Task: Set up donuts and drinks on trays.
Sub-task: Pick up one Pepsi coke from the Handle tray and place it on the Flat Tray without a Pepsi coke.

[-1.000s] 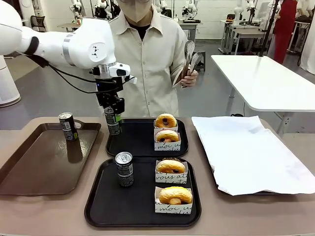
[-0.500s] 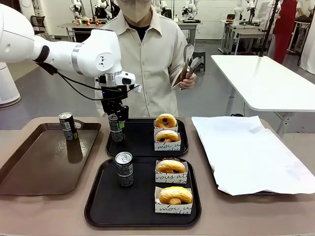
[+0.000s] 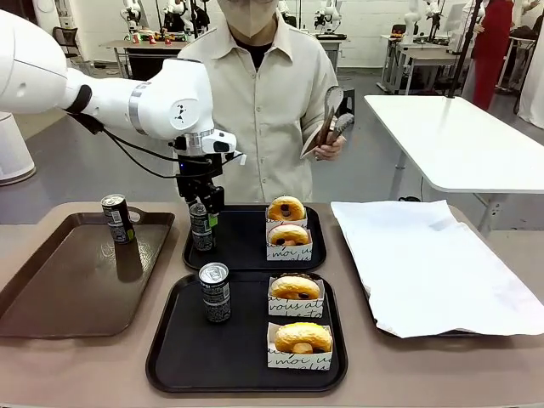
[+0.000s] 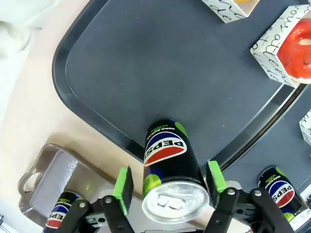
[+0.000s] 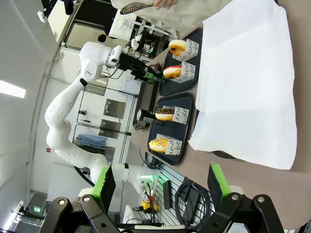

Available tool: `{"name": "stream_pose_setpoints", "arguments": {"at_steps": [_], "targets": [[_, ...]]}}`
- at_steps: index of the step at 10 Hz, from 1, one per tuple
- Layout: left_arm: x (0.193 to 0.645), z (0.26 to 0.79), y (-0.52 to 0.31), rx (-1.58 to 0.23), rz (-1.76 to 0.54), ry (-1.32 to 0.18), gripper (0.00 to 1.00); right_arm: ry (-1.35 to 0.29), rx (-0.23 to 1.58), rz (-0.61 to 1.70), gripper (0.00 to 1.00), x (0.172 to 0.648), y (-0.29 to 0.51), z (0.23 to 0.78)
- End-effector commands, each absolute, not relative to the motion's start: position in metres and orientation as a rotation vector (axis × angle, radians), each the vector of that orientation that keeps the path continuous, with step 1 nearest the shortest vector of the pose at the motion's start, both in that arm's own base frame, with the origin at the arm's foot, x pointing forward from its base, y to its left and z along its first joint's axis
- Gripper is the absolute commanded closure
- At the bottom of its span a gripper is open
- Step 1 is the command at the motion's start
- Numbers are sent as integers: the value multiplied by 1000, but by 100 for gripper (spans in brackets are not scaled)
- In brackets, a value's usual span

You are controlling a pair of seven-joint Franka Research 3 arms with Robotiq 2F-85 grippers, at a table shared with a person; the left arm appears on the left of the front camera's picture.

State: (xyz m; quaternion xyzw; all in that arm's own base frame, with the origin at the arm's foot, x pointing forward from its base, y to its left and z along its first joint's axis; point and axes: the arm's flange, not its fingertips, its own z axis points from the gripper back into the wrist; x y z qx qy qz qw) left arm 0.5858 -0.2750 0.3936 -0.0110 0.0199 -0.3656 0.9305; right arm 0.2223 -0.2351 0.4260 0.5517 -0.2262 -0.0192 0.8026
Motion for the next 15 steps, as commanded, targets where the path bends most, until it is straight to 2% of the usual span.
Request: {"name": "stream_pose_setpoints", "arguments": {"at_steps": [1,2,3,8,11,12,13,15], "targets": [[571,412,-272,16,-718,18,0,-518,1201,-30,0,225,-235,427],[559,425,-271,45,-712,-9,10,-518,1201,-30,0,225,-235,427],[550,438,-268,77,-681,-34,0,-518,1201,-30,0,225,-235,427],[476,469,-230,11,-537,-187,0,-518,1201,-30,0,225,-235,427],[438,469,-200,-14,-489,-280,0,-518,1201,-30,0,225,-235,427],[438,471,-192,-1,-478,-259,0,-518,1201,-30,0,225,-235,427],[457,478,-212,-9,-511,-233,0,-518,1201,-30,0,225,-235,427],[457,478,-212,-9,-511,-233,0,-518,1201,-30,0,225,-235,427]]}}
